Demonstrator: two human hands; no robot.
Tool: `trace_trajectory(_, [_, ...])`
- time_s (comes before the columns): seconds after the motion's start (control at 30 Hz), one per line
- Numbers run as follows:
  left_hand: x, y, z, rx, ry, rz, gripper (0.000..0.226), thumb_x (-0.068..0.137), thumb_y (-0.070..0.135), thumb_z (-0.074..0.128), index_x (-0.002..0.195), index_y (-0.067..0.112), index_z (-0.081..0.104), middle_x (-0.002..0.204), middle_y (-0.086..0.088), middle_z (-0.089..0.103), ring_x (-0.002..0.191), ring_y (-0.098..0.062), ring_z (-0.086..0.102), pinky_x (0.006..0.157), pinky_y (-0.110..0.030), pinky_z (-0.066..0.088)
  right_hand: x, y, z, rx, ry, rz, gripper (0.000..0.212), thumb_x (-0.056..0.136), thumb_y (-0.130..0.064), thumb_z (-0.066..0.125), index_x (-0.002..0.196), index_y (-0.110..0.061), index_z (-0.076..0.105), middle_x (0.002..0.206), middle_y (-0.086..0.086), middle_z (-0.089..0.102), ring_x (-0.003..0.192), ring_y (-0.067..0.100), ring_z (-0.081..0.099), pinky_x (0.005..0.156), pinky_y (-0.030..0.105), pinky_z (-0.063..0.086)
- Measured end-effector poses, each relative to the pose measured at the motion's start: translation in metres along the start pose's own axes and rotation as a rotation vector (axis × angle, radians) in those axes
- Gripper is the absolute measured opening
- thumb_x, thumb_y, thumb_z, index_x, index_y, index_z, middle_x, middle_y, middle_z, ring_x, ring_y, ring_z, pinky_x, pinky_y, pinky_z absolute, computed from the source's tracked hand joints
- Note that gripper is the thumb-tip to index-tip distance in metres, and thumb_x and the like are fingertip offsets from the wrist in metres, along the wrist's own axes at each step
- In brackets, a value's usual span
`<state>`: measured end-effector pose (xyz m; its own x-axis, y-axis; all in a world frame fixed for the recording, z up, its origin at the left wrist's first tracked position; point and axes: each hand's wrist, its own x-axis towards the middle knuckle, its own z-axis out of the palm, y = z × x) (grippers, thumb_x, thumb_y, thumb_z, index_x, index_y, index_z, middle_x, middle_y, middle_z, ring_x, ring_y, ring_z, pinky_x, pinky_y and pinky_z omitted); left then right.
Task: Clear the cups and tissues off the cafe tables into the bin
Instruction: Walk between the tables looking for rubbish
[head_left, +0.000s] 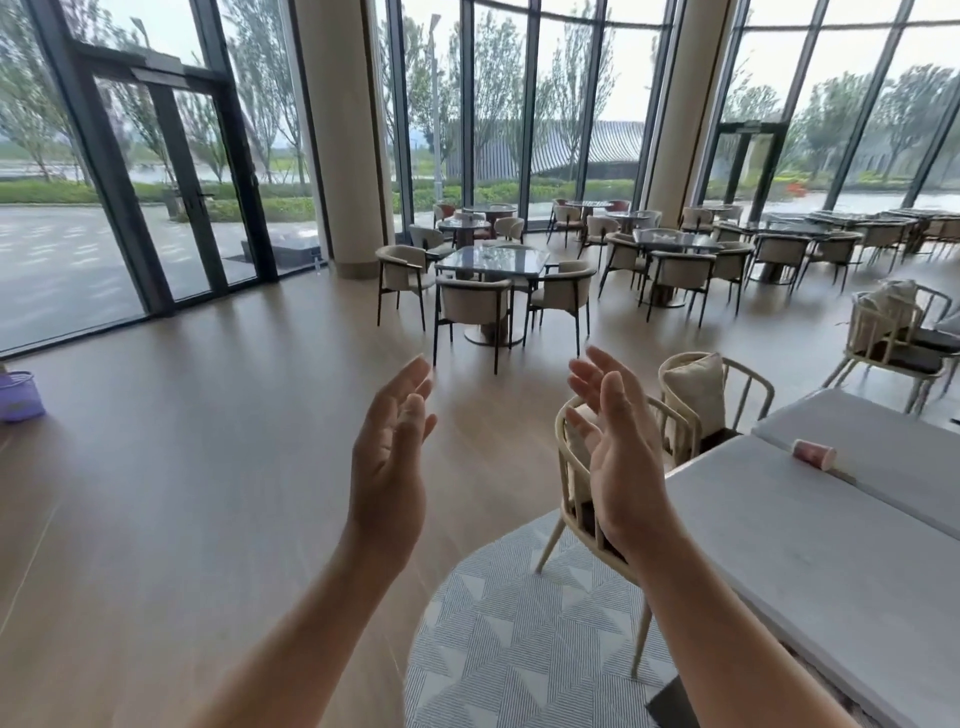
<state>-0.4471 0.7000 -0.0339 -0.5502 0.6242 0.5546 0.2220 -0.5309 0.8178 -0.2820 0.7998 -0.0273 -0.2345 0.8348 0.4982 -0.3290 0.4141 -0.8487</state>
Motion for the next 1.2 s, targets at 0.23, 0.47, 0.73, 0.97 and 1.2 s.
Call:
trace_trajectory(0.23, [0.113,-0.094,0.035,0.018,0.027,-0.005,0.043,0.101,0.037,0.043,0.140,0.024,0.056,0.139,0.016,0.063,0.134,-0.008,0.056,0.111,-0.047,0.048,0.133,0.086,0.001,0.036,-0.021,0.012,0.068,0.088,-0.066,0.057,0.143,-0.026,0.058,0.141,-0.003,0.064,0.135,0.013,0.057,0.117,0.054,0.042])
trace_trajectory(0.47, [0.230,-0.170,0.075,0.021,0.064,0.005,0.049,0.097,0.048,0.047,0.139,0.025,0.057,0.140,0.016,0.063,0.133,-0.008,0.057,0.110,-0.046,0.049,0.280,0.151,0.004,0.060,-0.044,-0.015,0.051,0.097,-0.052,0.056,0.139,-0.024,0.060,0.138,-0.005,0.066,0.133,0.011,0.058,0.116,0.052,0.044])
trace_trajectory(0.73, [0.336,-0.251,0.100,-0.010,0.061,-0.030,0.044,0.098,0.041,0.046,0.137,0.025,0.058,0.139,0.015,0.063,0.133,-0.009,0.057,0.109,-0.047,0.049,0.388,0.231,0.005,0.032,-0.043,0.002,0.048,0.098,-0.043,0.054,0.140,-0.021,0.059,0.136,-0.003,0.067,0.133,0.014,0.059,0.115,0.054,0.044])
trace_trajectory(0.97, [0.436,-0.347,0.123,-0.069,-0.021,-0.064,0.040,0.100,0.036,0.044,0.136,0.026,0.058,0.142,0.011,0.062,0.134,-0.010,0.057,0.110,-0.050,0.049,0.474,0.306,0.009,-0.028,0.034,0.015,0.046,0.097,-0.044,0.053,0.137,-0.022,0.060,0.136,-0.005,0.068,0.132,0.011,0.059,0.116,0.053,0.044])
trace_trajectory(1.2, [0.536,-0.420,0.164,-0.172,-0.174,-0.113,0.039,0.100,0.036,0.046,0.135,0.023,0.059,0.140,0.004,0.063,0.133,-0.013,0.057,0.108,-0.048,0.050,0.562,0.350,0.002,-0.099,0.214,-0.008,0.039,0.097,-0.041,0.056,0.132,-0.025,0.063,0.134,-0.001,0.068,0.130,0.016,0.060,0.114,0.055,0.044])
